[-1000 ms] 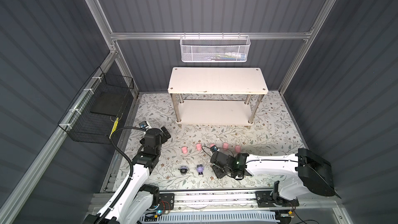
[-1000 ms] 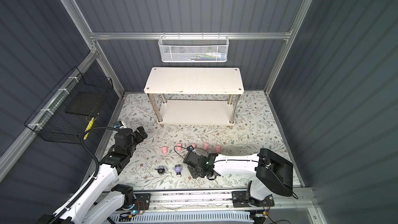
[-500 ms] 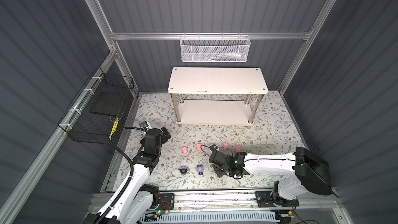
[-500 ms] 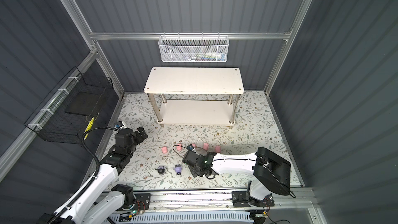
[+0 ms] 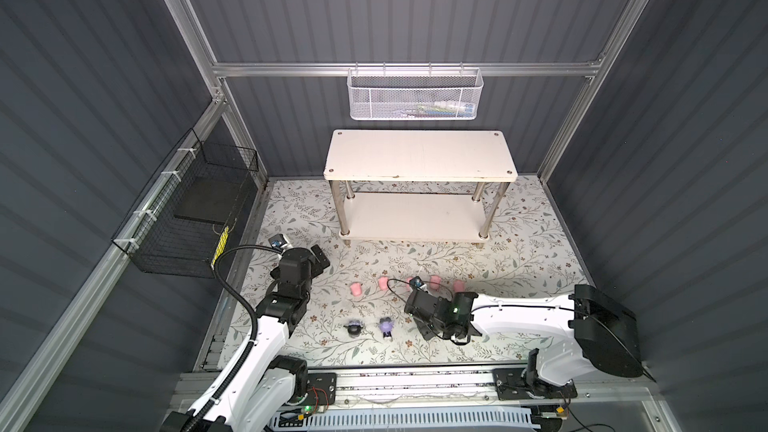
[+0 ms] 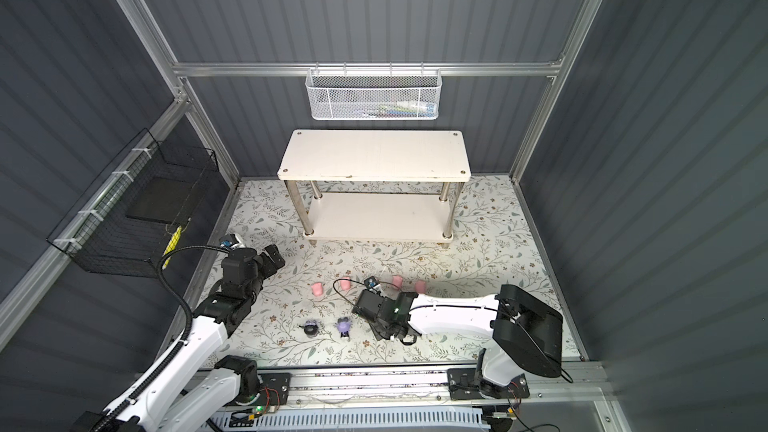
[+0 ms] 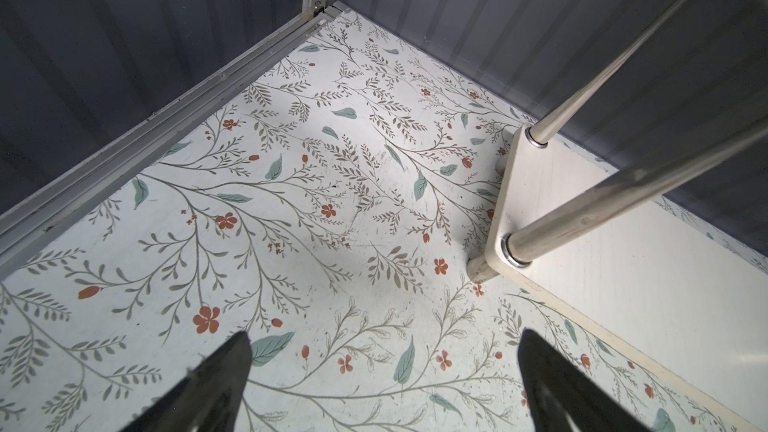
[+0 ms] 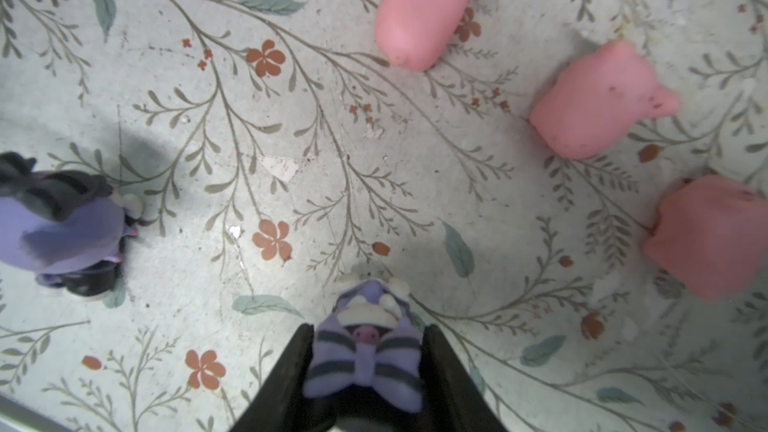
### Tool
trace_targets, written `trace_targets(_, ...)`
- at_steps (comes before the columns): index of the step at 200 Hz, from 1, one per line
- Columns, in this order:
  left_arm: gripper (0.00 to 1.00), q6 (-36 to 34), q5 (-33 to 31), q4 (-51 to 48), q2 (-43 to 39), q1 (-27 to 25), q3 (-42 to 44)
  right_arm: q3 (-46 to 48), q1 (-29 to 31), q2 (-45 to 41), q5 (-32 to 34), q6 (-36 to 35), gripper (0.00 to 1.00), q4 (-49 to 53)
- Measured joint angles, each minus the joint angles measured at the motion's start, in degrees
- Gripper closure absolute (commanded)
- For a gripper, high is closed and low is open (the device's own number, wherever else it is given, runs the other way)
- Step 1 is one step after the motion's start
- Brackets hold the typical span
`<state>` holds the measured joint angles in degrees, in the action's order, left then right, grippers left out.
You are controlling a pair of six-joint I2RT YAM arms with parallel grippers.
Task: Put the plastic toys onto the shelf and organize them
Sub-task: 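Lower the right gripper and close it on the black purple-bow toy, then lift the toy and carry it with the right gripper to the shelf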
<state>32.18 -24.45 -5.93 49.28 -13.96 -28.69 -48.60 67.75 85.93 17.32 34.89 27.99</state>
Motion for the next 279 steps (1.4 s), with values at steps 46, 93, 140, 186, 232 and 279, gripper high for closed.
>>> trace_targets(46,0.00,0.00,-0.02,-0.04,-0.04,0.00,0.31,-4.85,-3.91,-5.81,1.62,1.14,0.64,5.86)
trace_targets(93,0.00,0.00,-0.22,-0.07,-0.42,0.00,0.33,-7.85,-13.35,-11.17,3.04,0.79,0.63,9.53)
trace_targets(140,0.00,0.00,-0.24,-0.09,-0.39,0.00,1.16,-10.97,-22.71,-9.03,4.46,-2.73,0.63,8.28)
trace_targets(186,0.00,0.00,-0.24,-0.07,-0.39,0.00,1.18,-13.75,-29.70,-2.10,4.55,-6.75,0.63,3.67)
trace_targets(232,0.00,-0.02,-0.48,-0.07,-0.37,0.00,1.18,-15.58,-33.40,2.58,4.96,-9.68,0.63,0.17)
trace_targets(279,0.00,-0.02,-0.48,0.02,0.87,0.00,1.18,-16.04,-35.60,5.75,4.94,-10.56,0.64,-3.48)
